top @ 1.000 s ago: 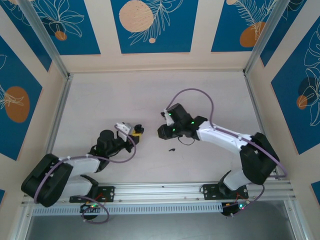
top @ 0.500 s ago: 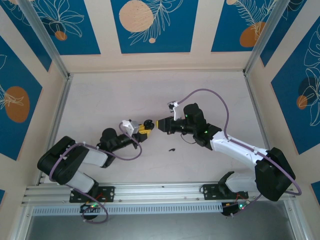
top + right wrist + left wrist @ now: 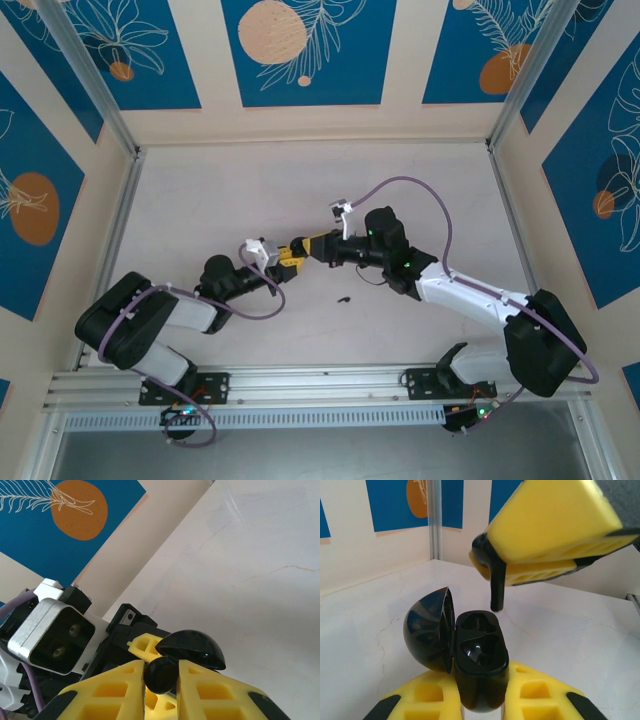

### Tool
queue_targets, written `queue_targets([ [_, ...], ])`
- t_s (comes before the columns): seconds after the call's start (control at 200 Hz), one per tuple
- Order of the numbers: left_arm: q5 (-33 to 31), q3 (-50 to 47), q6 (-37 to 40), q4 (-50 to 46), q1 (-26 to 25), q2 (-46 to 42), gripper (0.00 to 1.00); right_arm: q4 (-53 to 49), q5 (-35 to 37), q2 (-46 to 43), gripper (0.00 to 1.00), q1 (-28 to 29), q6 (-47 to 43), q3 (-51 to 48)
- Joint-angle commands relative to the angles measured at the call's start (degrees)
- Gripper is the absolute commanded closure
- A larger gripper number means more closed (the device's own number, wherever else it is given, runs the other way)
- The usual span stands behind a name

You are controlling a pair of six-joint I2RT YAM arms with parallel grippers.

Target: Insert wireless bluetooth earbuds into charging case

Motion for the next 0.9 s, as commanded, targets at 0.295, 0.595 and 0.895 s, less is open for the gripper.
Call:
queue_targets([
  [0.295, -0.17, 1.1, -1.27, 2.99, -0.58, -1.4, 0.87, 0.93, 0.5, 3.23, 0.79, 1.76, -2.15, 3.16],
  [0.595, -2.22, 0.84, -1.62, 3.06, -0.58, -3.59, 0.86, -1.34, 2.13, 2.78, 0.8, 2.05, -3.53, 2.28],
  [0.895, -2.61, 0.93, -1.84, 2.97, -0.57, -4.06, 0.86, -5.73, 3.07, 1.84, 0.75, 2.4, -5.17, 2.65],
])
